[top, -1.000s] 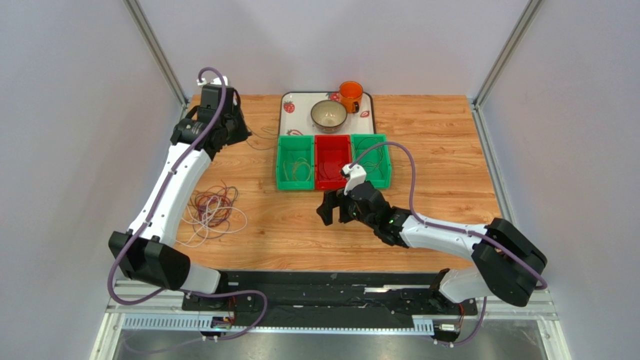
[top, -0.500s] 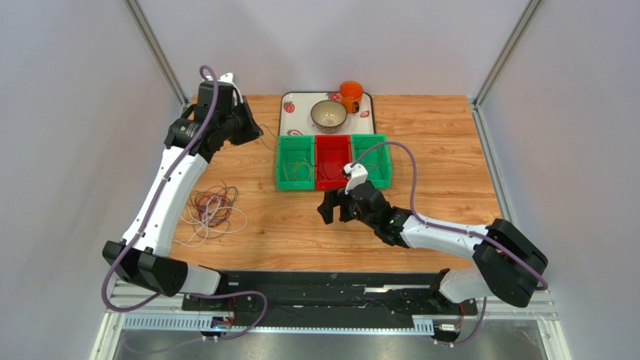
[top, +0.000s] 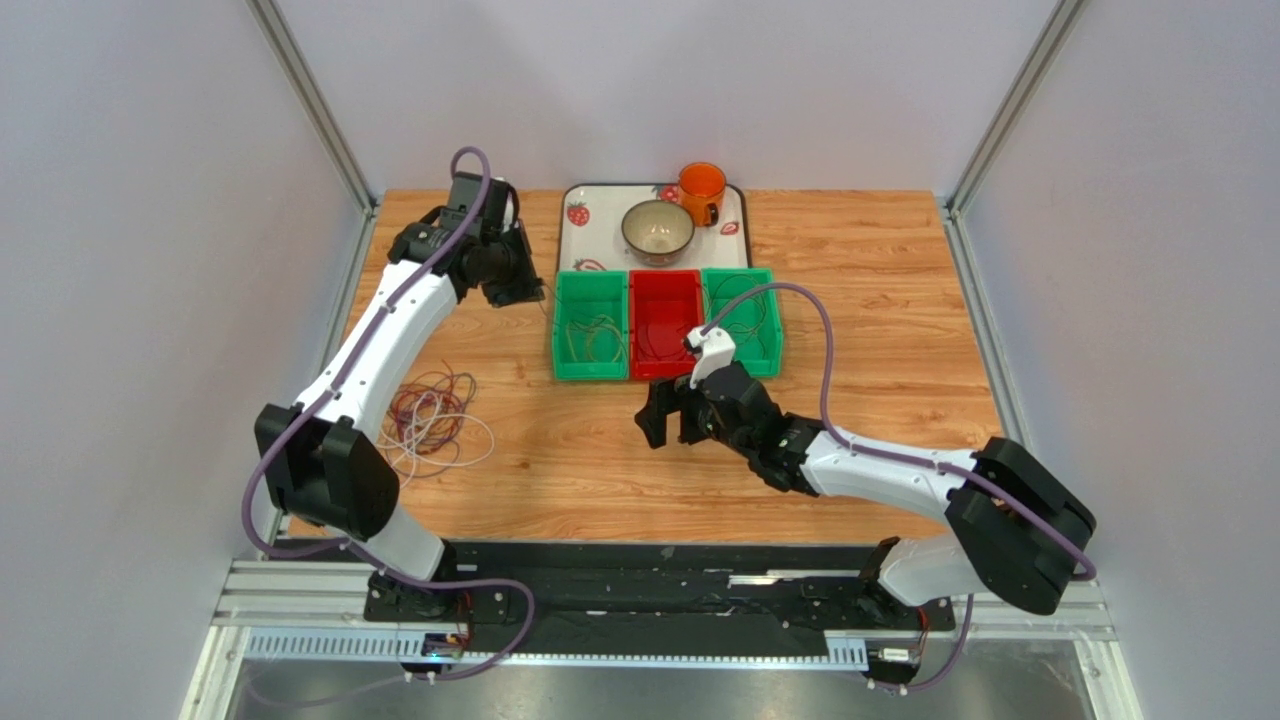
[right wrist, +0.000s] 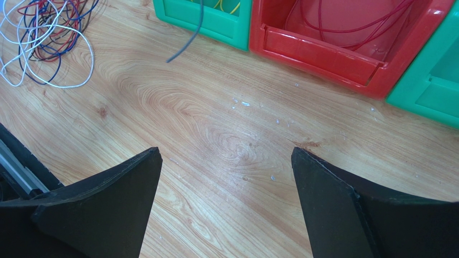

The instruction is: Untangle the cables

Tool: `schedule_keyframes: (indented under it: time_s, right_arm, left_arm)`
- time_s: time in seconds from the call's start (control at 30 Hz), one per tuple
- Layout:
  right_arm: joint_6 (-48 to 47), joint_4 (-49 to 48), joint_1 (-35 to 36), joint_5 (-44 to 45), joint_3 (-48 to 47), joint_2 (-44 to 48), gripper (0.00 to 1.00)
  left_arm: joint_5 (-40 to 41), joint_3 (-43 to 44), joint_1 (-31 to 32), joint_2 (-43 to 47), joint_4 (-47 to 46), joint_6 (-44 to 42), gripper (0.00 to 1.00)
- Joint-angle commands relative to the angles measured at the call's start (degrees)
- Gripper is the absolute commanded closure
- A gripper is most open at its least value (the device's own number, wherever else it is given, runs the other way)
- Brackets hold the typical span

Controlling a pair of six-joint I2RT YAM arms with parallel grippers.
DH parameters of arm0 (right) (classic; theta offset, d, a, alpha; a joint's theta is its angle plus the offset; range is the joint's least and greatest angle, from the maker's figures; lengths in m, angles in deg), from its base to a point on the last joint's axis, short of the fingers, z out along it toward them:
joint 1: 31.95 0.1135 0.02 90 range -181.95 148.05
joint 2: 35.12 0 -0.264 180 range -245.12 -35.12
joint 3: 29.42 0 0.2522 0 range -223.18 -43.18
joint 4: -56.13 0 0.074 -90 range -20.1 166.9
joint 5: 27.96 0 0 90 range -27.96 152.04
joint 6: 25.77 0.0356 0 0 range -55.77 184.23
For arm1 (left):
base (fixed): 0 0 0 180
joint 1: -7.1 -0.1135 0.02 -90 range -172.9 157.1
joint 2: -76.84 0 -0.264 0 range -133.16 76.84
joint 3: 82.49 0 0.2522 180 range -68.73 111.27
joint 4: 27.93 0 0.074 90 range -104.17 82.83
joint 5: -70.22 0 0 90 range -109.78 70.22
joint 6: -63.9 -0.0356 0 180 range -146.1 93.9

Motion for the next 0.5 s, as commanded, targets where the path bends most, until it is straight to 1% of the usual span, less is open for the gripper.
schedule_keyframes:
  time_s: [0.0,0.07,0.13,0.2,0.37,0.47]
  right_arm:
    - [0.14,-1.61,0.13,1.40,-1.56,0.83,0.04]
    - [0.23,-1.61,0.21,1.39,-1.56,0.74,0.04]
    - [0.15,-1.52,0.21,1.48,-1.74,0.57,0.04]
    - [0.15,-1.35,0.13,1.40,-1.83,0.48,0.04]
    - [0.23,-1.26,0.13,1.48,-2.00,0.30,0.04]
    - [0.23,-1.26,0.13,1.48,-2.09,0.13,0.04]
  left_arm:
    - [2.01,1.60,-0.03,-1.86,-1.79,-1.17,1.00]
    - [2.90,2.74,-0.03,-3.27,-1.79,-2.04,1.00]
    - [5.96,3.62,-0.03,-4.93,-1.88,-3.10,1.00]
    - [7.37,5.20,-0.03,-6.25,-1.71,-4.24,1.00]
    - [14.93,9.77,-0.03,-10.48,0.05,-6.35,1.00]
    - [16.25,10.48,-0.03,-11.62,-0.82,-6.35,1.00]
